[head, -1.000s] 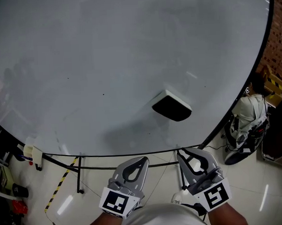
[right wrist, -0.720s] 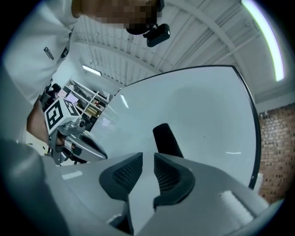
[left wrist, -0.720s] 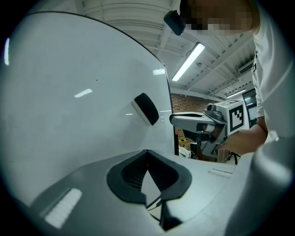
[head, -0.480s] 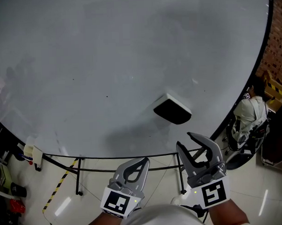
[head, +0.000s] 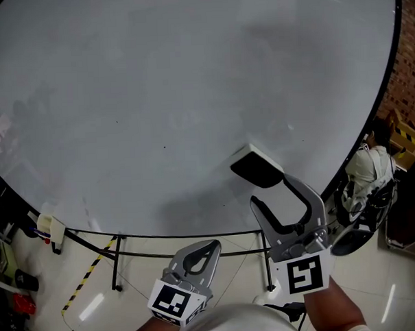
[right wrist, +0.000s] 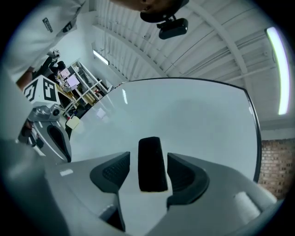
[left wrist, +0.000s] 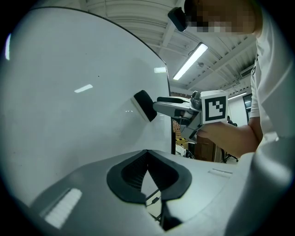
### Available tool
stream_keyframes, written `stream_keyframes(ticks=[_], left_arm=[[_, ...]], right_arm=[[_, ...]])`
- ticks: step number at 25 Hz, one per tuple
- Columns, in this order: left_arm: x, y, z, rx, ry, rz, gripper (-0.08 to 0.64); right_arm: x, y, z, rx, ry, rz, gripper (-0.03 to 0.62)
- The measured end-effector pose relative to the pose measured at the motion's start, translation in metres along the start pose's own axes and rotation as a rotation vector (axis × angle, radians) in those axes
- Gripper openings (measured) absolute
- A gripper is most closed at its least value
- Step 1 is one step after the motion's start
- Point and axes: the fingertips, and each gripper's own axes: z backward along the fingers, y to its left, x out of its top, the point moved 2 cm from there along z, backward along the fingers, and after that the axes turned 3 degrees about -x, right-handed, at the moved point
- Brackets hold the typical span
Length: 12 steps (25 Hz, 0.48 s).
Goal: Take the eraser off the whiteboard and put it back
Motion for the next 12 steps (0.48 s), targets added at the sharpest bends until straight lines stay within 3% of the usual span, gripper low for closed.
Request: stream_keyframes(ticks=[6,12], left_arm=[[-0.007,0.005,0.008,0.019,0.01,-0.004,0.015],[-0.012,0.013,0.018,0.061,0.018,-0.03,0.015]], right_arm=[[0.004,-0.002,-0.028,-0.025,0.023,0.119,0.255],[0.011,0.0,-0.044,-0.059,0.02,0.166,0.267]])
